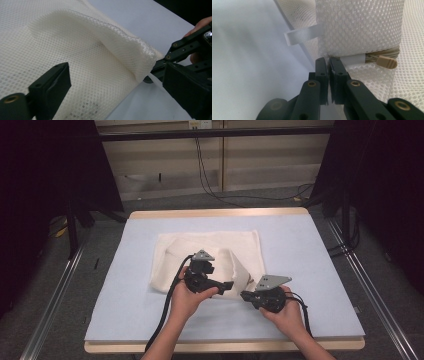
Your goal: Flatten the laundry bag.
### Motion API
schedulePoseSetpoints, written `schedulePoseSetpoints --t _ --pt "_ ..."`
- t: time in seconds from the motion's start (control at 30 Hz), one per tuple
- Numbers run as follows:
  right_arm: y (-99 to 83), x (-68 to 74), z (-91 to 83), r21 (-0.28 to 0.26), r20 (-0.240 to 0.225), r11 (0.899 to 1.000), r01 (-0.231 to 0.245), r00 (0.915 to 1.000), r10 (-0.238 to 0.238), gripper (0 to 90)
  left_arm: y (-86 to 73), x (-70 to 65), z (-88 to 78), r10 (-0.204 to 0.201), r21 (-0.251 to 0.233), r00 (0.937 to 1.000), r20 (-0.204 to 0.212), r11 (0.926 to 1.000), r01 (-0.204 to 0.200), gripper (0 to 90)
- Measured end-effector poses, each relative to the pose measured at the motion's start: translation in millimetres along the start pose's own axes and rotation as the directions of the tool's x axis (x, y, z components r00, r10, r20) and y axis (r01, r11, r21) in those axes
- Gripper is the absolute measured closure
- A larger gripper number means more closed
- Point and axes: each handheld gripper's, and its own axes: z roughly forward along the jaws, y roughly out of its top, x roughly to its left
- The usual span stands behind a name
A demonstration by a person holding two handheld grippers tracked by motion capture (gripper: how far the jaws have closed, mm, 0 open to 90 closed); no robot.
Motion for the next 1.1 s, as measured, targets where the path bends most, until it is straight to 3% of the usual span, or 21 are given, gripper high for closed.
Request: schedulePoseSetpoints --t 0.1,0.17,0.23,0.27,0.33,0.4,0.5,0.7,0.87,1.1 --pt "0.3 1.8 0.4 0.005 0.006 1.000 0.008 0.9999 -0.008 85.9 -0.3 0.0 2.9 -0.002 -0.005 1.0000 0.004 1.0000 0.002 17.6" --pt "0.3 2.2 0.8 0.007 0.006 1.000 0.011 0.9999 -0.011 85.9 -0.6 -0.2 7.2 0.004 -0.006 0.9998 0.021 1.0000 -0.004 27.4" --pt "0.3 2.2 0.9 0.009 0.001 1.000 0.016 0.9999 -0.016 85.9 -0.5 -0.2 9.9 0.006 -0.009 0.9997 0.024 0.9999 -0.006 29.6" --pt "0.4 2.0 1.0 0.009 0.000 1.000 0.016 0.9999 -0.016 85.9 -0.8 -0.5 11.0 0.000 -0.016 0.9996 0.027 0.9999 0.000 35.0" --pt "0.5 1.8 1.1 0.008 0.003 1.000 0.014 0.9999 -0.014 85.9 0.4 -1.4 12.1 -0.011 0.002 0.9995 0.030 0.9999 0.011 38.9" --pt "0.5 2.1 0.9 0.008 0.002 1.000 0.014 0.9999 -0.014 85.9 1.5 -1.3 11.6 -0.029 0.018 0.9975 0.064 0.9994 0.028 59.5" --pt "0.6 1.2 -0.1 0.005 -0.005 1.000 0.013 0.9999 -0.013 85.0 2.8 -2.7 11.1 -0.023 0.034 0.9974 0.068 0.9992 0.021 81.5" --pt "2.1 -2.4 -8.7 -0.008 -0.008 0.999 -0.033 0.9994 0.033 76.8 -2.4 -2.6 8.5 -0.025 0.049 0.9984 0.051 0.9985 0.023 84.0" --pt "8.5 -14.0 -25.4 -0.052 0.040 0.995 -0.083 0.9956 0.085 61.7 -15.0 -5.9 7.0 -0.007 0.055 0.9987 0.050 0.9985 0.004 83.9" --pt "22.4 -26.8 -25.9 -0.078 0.085 0.988 -0.133 0.9866 0.140 46.5 -23.6 -11.7 11.9 0.019 0.080 0.9983 0.054 0.9965 -0.024 83.9"
